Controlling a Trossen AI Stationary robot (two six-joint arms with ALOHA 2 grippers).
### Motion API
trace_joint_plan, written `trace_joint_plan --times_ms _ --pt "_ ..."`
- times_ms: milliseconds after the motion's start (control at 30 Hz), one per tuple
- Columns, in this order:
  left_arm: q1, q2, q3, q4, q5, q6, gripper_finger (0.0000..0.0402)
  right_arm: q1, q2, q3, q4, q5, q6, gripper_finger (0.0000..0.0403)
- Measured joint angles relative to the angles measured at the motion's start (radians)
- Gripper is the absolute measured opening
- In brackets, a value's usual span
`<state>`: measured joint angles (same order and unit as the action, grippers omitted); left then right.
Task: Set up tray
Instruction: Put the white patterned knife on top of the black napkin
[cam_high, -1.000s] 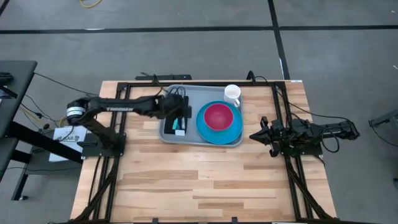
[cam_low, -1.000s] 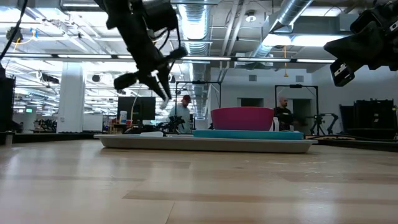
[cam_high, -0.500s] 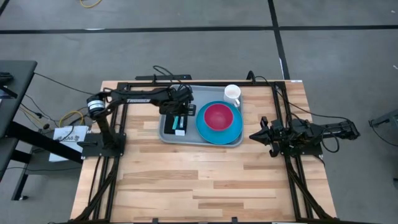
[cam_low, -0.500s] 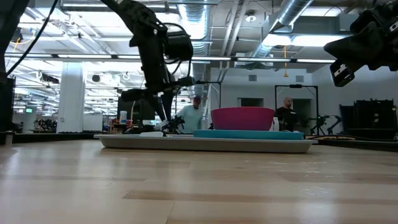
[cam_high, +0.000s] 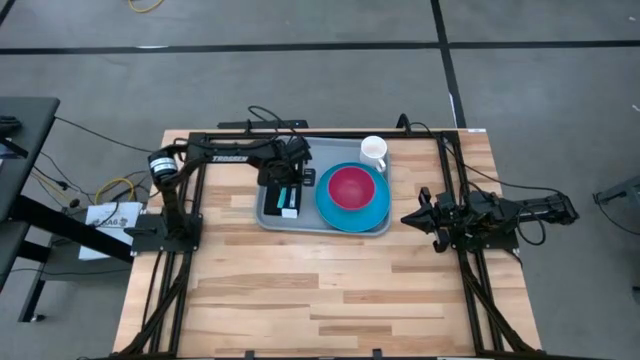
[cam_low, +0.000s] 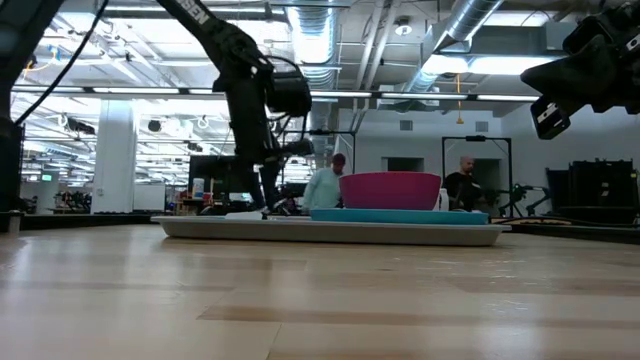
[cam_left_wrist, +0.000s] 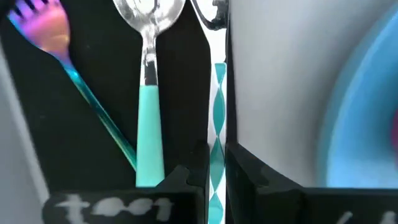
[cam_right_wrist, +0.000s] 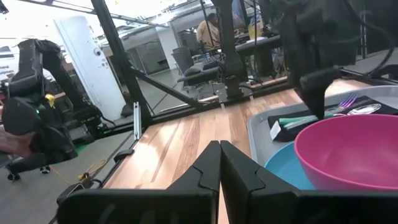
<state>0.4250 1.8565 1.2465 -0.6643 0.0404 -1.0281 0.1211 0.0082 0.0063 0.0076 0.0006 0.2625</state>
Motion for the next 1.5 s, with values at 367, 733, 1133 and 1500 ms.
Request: trace_joint_plan --times_ms 367,733,1133,1500 --pt "0.005 0.026 0.000 -0.018 0.002 0.014 0.0016 0.000 0.000 0.000 0.000 0.000 0.000 0.0000" --pt "0.007 0.028 0.000 0.028 0.007 0.031 0.0028 0.000 0.000 0.000 0.000 0.000 0.000 0.0000" --pt "0.018 0.028 0.000 0.027 0.009 0.024 0.0032 0.000 0.000 0.000 0.000 0.000 0.000 0.0000" --pt "0.018 0.028 0.000 0.023 0.013 -0.007 0.0033 0.000 0.000 0.000 0.000 0.000 0.000 0.0000"
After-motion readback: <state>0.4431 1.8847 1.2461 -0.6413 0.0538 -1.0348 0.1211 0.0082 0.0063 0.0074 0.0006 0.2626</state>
